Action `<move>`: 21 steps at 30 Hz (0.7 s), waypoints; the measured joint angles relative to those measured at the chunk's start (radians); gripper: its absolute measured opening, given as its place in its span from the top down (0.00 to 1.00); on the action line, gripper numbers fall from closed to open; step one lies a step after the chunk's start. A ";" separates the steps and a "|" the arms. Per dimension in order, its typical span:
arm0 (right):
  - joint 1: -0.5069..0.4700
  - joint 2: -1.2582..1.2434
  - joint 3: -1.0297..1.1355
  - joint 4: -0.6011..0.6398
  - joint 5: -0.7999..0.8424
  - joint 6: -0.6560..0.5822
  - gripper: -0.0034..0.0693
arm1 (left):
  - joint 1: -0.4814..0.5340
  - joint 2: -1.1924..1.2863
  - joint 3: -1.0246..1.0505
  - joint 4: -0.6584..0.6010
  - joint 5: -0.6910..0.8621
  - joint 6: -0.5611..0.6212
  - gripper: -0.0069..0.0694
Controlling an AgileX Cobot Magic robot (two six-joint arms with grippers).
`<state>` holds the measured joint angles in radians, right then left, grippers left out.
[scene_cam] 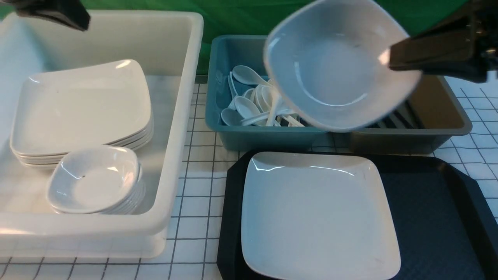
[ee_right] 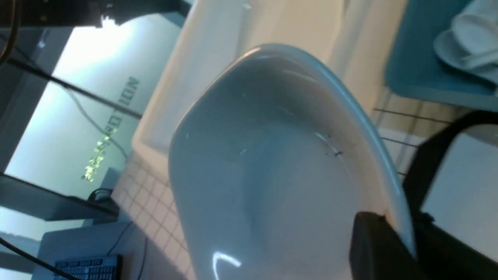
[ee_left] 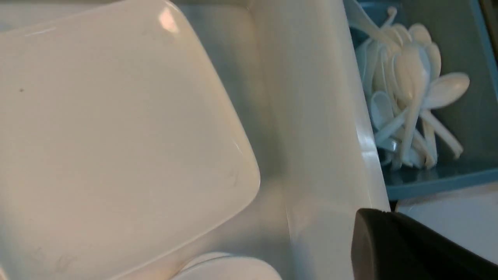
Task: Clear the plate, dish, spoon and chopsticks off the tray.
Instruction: Use the right arm to put the small plate into the large storage box on the left
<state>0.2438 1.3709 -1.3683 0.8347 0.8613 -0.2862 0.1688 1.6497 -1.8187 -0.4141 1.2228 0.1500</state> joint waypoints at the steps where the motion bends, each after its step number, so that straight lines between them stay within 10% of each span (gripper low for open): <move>1: 0.026 0.005 0.000 0.001 -0.020 0.000 0.83 | 0.014 -0.001 0.000 -0.007 0.000 0.000 0.91; 9: 0.460 0.302 -0.089 0.007 -0.495 -0.012 0.83 | 0.165 -0.001 0.000 -0.132 0.000 0.007 0.91; 21: 0.592 0.740 -0.469 0.015 -0.604 -0.007 0.83 | 0.168 -0.001 0.000 -0.197 0.000 0.024 0.91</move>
<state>0.8361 2.1106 -1.8370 0.8499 0.2574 -0.2934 0.3372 1.6483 -1.8187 -0.6111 1.2228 0.1738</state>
